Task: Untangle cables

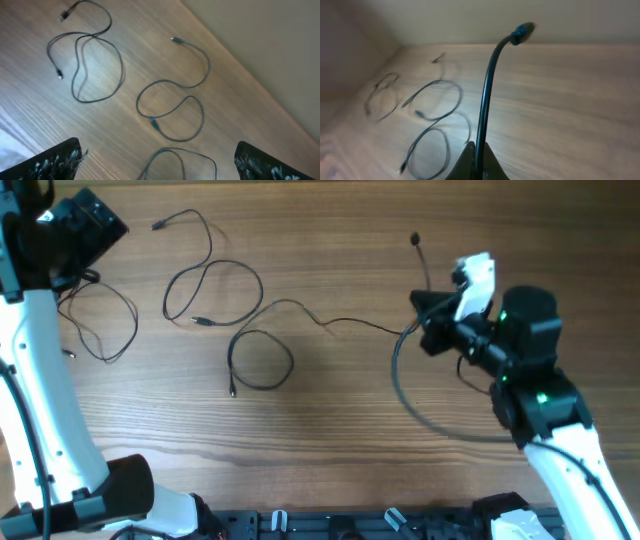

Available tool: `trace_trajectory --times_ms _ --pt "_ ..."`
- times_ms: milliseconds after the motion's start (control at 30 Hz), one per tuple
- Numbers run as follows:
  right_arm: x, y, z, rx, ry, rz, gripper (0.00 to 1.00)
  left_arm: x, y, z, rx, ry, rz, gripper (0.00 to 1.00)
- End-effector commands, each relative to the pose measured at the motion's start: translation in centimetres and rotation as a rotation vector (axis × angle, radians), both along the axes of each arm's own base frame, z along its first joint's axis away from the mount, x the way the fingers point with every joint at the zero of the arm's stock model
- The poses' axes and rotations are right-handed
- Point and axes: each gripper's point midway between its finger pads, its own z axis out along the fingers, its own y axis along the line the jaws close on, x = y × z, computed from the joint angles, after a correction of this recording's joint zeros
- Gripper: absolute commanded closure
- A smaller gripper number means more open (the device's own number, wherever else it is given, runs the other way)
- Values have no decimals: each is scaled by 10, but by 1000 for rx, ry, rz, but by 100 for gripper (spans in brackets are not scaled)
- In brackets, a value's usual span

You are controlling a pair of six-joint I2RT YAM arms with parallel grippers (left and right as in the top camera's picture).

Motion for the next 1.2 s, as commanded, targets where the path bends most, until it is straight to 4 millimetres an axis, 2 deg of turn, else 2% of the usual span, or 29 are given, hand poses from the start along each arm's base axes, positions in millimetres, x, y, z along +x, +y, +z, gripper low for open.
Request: trace_trajectory --times_ms 0,100,167,300,333,533,633,733,767,833,900,967,1000,1100,1167 --pt "-9 23 -15 -177 -46 29 95 3 -13 5 -79 -39 -45 0" --pt "-11 26 -15 -284 -72 -62 95 2 -12 5 -74 -34 -49 0" --pt "-21 46 -15 -307 -92 15 95 2 -12 4 -74 -33 -48 0" --pt "-42 100 -34 -301 -80 207 96 2 -12 5 -75 -38 -46 0" --pt "-47 127 -49 -286 -58 291 95 2 -12 5 -75 -37 -46 0" --pt "-55 220 -105 -138 40 465 95 -3 -10 4 -78 -24 -36 0" --pt "-66 259 -129 -93 108 545 95 -4 -7 3 -79 -21 -30 0" --pt "-71 278 -160 -128 166 560 95 -4 -7 3 -79 -20 -31 0" --pt "-69 279 -170 -132 199 530 92 -4 -8 3 -80 -18 -30 0" --pt "-64 274 -189 -141 264 446 77 -4 -8 3 -81 -17 -31 0" --pt "-64 272 -192 -142 278 438 62 -4 -9 3 -87 -19 -36 0" --pt "-62 272 -187 -135 271 436 9 -2 -18 3 -126 -27 -67 0" --pt "-60 272 -182 -131 262 435 0 -1 -23 3 -148 -32 -85 0" --pt "-54 269 -163 -121 227 426 0 -1 -33 3 -196 -35 -123 0" --pt "-43 254 -142 -114 204 365 0 -3 -39 1 -218 -21 -136 0"
